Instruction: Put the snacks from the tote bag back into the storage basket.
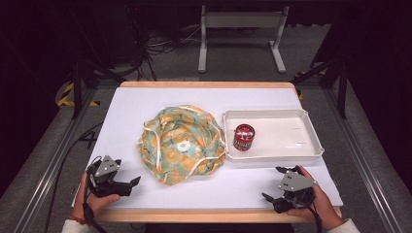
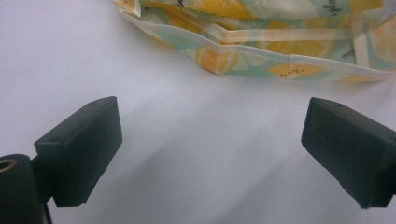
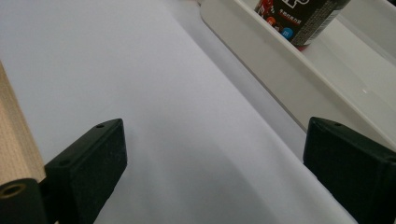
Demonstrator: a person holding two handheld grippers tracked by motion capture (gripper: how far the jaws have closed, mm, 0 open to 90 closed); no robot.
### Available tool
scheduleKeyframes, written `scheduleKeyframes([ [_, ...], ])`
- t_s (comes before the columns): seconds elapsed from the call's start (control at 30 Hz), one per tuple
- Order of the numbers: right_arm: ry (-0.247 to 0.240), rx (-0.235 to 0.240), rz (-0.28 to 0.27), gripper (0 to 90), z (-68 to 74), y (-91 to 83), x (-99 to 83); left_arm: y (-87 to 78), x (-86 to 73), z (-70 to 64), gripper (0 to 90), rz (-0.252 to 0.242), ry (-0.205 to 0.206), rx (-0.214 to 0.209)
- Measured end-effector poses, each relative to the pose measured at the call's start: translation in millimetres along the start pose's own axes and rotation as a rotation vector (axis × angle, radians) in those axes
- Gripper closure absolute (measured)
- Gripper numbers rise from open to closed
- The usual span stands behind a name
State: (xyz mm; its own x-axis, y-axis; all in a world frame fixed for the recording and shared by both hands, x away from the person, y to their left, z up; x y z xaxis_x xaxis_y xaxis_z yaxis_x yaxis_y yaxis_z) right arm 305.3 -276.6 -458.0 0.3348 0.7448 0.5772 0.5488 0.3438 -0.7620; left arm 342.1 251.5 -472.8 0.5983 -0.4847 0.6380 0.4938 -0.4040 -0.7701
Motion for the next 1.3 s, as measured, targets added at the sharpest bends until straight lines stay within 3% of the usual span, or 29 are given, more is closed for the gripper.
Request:
scheduleKeyframes([
  [0.03,-0.002,-0.002,-0.002,6.9,-0.1,-0.1,0.2,-1.0,-0.5,0.1,5.9,0.003,0.013,0.008],
  [0.23,-0.007,0.001,-0.003,6.9,0.4,0.8,1.5,-3.9,-1.1,-1.0,5.8,-0.028,-0.001,0.003],
  [0.77,-0.007,0.002,-0.013,6.9,-1.3,1.7,3.7,-3.4,-3.8,-3.8,6.1,-0.018,-0.017,-0.005],
  [1.3,-0.005,0.009,-0.019,7.2,-2.5,1.7,4.4,-4.2,-3.9,-4.4,6.2,-0.010,-0.021,0.012],
])
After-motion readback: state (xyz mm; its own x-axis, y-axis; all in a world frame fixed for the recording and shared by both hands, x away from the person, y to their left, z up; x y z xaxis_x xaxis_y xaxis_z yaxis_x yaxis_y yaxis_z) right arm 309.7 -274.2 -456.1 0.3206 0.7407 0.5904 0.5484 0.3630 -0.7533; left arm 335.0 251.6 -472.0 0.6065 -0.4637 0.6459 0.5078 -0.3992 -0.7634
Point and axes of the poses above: each handheld gripper's, and its own axes: y roughly forward along the jaws, x roughly out of its top, z roughly to its left, the point moved 3 cm from there along y, roughly forward along the jaws, and after that the axes turned 11 degrees about z, right-handed, at the moved point
